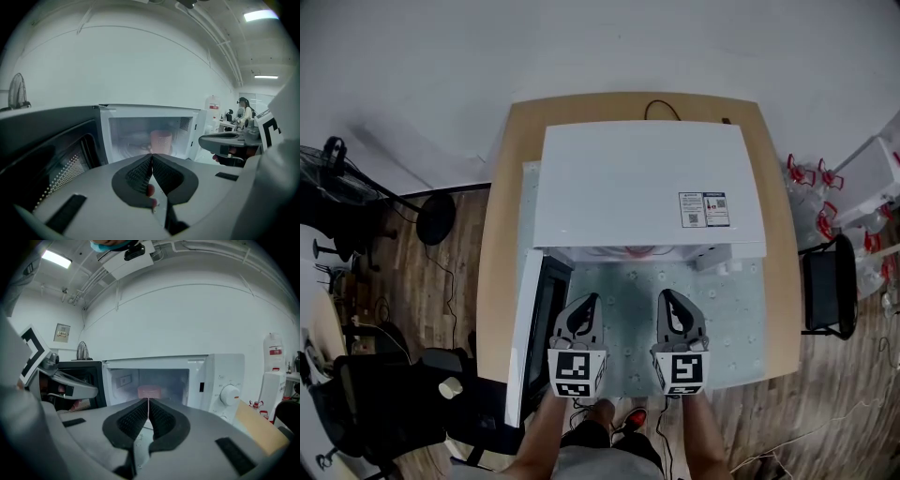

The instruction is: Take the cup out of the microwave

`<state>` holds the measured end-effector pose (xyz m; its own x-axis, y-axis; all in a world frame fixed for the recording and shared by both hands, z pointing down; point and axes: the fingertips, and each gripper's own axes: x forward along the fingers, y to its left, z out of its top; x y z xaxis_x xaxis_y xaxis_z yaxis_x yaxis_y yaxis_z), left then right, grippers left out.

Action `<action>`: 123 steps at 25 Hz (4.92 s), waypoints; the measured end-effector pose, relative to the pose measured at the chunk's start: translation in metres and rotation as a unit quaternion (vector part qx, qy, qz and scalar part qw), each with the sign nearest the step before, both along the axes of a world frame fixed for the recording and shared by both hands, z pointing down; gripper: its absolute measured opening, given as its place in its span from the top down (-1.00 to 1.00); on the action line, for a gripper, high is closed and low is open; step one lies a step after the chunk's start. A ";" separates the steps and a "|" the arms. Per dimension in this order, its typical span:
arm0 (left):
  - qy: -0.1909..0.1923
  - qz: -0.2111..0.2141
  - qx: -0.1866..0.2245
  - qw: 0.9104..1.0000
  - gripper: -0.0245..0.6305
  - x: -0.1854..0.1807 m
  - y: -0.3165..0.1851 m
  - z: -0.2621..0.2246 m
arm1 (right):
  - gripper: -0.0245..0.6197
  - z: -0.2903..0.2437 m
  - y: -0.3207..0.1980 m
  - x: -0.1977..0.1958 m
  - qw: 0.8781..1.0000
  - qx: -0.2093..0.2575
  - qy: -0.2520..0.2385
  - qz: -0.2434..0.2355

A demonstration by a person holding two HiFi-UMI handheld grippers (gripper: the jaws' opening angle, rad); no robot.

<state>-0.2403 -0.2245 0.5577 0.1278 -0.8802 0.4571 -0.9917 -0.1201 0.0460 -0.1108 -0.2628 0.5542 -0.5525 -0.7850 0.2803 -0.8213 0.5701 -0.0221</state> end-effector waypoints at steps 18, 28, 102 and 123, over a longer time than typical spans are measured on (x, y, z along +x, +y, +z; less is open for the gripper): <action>0.015 -0.001 -0.012 1.000 0.85 -0.010 -0.019 0.014 | 0.10 0.023 -0.052 -0.045 0.999 -0.032 -0.025 -0.032; 0.029 -0.001 -0.018 0.999 0.85 -0.012 -0.024 0.021 | -0.14 0.035 -0.087 -0.060 0.999 -0.025 -0.008 -0.030; 0.013 0.168 0.044 0.985 0.85 0.159 0.048 -0.051 | -0.09 -0.071 0.075 0.154 0.986 0.078 -0.018 0.148; 0.001 0.268 0.039 0.963 0.85 0.265 0.046 -0.034 | -0.09 -0.031 0.110 0.265 0.961 0.061 -0.009 0.269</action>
<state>0.0246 -0.1782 0.5235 0.5745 -0.7189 0.3913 -0.7860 -0.6179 0.0188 0.1543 -0.1531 0.5230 -0.0614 -0.9849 0.1618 -0.9981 0.0623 0.0001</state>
